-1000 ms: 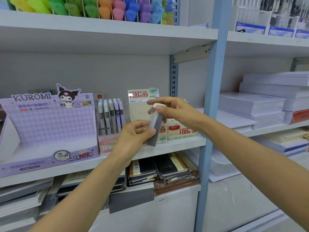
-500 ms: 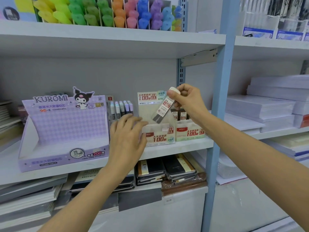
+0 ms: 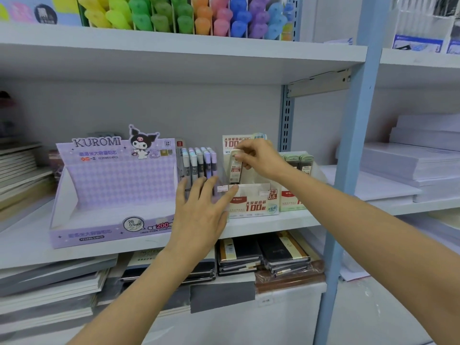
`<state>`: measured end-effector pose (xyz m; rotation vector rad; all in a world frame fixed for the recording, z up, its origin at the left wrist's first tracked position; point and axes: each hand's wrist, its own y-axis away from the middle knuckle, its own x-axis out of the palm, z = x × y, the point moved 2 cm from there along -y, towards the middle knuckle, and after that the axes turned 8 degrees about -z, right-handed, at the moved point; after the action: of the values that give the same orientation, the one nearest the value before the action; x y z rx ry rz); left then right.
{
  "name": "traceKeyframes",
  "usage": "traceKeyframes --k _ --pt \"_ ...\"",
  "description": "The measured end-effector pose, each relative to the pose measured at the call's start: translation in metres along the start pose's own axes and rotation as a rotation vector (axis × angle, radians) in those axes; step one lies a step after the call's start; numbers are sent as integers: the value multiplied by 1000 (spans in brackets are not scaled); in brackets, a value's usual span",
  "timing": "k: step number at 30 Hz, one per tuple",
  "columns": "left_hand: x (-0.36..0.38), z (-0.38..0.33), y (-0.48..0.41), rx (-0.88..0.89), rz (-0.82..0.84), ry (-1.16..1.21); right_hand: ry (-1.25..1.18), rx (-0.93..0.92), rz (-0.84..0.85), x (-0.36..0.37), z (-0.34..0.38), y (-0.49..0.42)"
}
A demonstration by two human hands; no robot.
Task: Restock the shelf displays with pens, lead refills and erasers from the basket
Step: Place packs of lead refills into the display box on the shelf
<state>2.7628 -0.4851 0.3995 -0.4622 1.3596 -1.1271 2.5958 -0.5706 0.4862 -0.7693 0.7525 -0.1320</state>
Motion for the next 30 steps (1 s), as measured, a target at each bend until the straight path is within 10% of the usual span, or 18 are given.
traceKeyframes --k 6,16,30 --pt "1 0 4 6 0 40 132 -49 120 13 0 9" --pt "10 -12 111 -22 -200 348 -147 -351 -375 33 38 104" --pt "82 -33 456 -491 1049 333 -127 342 784 290 -83 400"
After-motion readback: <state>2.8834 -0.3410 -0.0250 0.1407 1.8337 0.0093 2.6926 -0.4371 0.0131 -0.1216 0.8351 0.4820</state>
